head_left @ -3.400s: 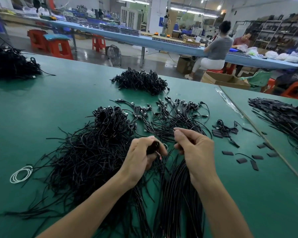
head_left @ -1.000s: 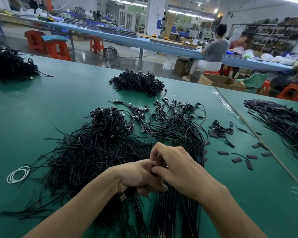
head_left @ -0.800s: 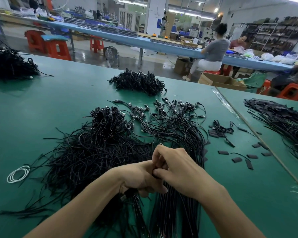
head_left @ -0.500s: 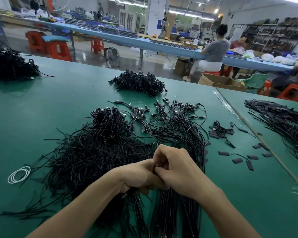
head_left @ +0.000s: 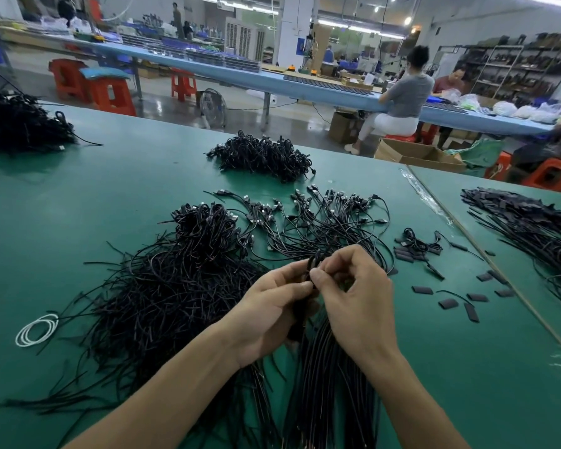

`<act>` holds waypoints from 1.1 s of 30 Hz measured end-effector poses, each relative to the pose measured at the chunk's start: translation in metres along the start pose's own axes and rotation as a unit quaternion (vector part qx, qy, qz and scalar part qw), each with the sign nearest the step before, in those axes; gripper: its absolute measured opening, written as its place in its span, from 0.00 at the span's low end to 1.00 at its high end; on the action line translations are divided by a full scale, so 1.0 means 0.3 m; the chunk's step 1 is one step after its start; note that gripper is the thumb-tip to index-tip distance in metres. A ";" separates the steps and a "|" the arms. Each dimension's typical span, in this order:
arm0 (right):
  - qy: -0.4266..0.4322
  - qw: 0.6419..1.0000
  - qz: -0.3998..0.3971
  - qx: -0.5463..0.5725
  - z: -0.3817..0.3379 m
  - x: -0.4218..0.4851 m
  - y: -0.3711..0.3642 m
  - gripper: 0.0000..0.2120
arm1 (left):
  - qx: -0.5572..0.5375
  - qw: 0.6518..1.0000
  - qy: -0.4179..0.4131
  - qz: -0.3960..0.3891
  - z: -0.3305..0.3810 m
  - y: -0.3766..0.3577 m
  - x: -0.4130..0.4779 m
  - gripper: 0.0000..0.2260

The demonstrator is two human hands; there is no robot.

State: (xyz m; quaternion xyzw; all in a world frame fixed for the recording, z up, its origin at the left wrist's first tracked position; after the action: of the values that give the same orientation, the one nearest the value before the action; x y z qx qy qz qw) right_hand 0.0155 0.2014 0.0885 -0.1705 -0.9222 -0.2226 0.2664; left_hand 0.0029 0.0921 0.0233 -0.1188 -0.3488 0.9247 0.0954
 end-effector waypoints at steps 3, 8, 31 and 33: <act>-0.067 0.995 -0.021 0.072 0.028 0.002 -0.005 0.16 | 0.146 0.980 -0.114 0.073 0.037 0.035 0.010 0.13; -0.163 0.952 -0.077 0.248 0.035 -0.023 -0.042 0.16 | 0.308 0.908 -0.257 0.123 0.112 0.053 0.006 0.10; -0.284 0.916 -0.042 0.279 0.131 -0.008 -0.032 0.17 | 0.393 0.877 -0.244 0.129 0.076 0.055 -0.012 0.18; -0.259 0.922 -0.053 0.284 0.109 -0.008 -0.032 0.17 | 0.374 0.893 -0.216 0.123 0.057 0.056 -0.009 0.17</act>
State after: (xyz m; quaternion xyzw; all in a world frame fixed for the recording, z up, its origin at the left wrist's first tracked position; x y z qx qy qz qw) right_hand -0.0004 0.2094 0.0592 -0.0905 -0.9911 0.0873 0.0432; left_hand -0.0010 0.0681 0.0250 0.0864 0.0284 0.9941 -0.0595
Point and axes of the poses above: each hand's wrist, its own x-axis towards the middle knuckle, its own y-axis out of the back of the hand, z = x × y, the point moved 6 cm from there along x, towards the middle knuckle, and after that the axes turned 10 degrees about z, right-handed, at the moved point
